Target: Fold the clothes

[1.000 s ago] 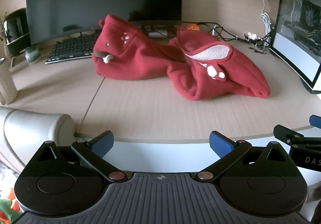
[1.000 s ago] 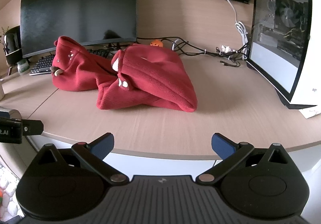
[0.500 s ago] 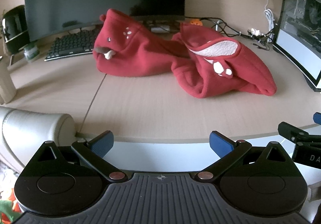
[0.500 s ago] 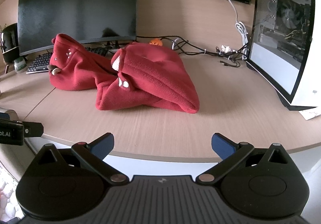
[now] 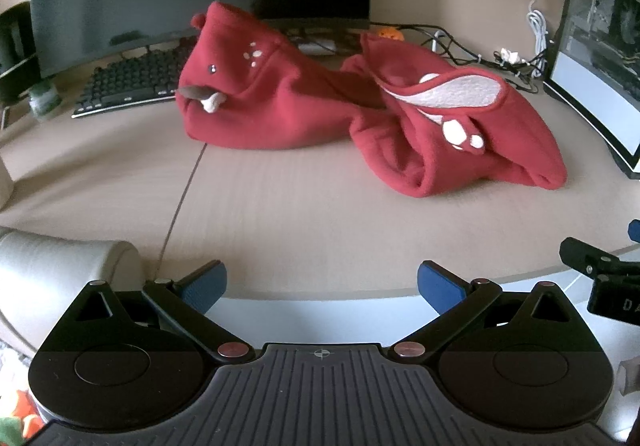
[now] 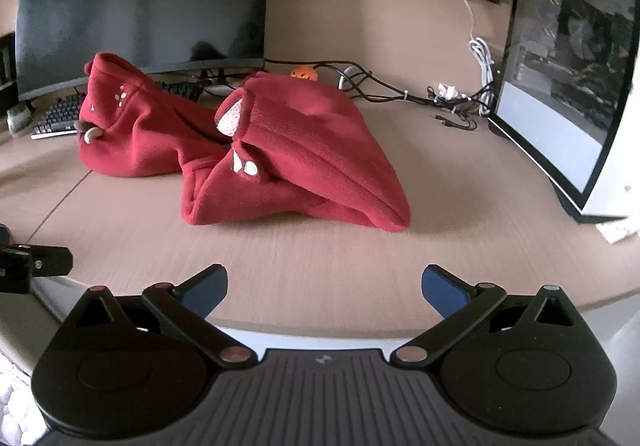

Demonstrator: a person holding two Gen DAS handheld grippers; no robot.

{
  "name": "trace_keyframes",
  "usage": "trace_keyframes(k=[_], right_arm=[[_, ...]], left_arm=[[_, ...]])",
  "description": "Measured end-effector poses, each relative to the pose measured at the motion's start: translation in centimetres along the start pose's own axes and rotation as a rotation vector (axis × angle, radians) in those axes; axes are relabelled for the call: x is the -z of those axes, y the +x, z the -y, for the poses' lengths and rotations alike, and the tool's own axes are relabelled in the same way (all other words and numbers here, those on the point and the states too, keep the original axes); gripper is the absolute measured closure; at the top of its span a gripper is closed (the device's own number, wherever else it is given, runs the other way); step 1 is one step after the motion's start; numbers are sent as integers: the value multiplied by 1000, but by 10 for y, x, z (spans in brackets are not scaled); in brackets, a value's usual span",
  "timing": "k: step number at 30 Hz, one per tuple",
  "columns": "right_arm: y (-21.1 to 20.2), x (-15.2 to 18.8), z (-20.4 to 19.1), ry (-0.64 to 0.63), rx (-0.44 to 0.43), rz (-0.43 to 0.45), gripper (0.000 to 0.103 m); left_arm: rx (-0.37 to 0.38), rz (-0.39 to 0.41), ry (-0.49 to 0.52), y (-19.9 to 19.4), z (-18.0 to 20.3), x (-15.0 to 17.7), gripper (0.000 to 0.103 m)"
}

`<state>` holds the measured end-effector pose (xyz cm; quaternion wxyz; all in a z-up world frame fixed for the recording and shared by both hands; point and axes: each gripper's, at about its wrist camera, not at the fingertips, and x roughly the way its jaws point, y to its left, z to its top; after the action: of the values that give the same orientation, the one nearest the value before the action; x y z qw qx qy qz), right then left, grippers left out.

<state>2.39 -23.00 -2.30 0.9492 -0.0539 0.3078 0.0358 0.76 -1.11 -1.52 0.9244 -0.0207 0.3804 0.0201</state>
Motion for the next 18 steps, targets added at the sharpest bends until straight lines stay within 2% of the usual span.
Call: trace_keyframes(k=[4, 10, 15, 18], right_arm=[[5, -16, -6, -29, 37, 2, 0], [5, -44, 8, -43, 101, -8, 0], [27, -65, 5, -124, 93, -14, 0], [54, -73, -5, -190, 54, -33, 0]], left_arm=[[51, -19, -33, 11, -18, -2, 0], [257, -60, -70, 26, -24, -3, 0], [371, -27, -59, 26, -18, -10, 0], [388, -7, -72, 27, -18, -16, 0]])
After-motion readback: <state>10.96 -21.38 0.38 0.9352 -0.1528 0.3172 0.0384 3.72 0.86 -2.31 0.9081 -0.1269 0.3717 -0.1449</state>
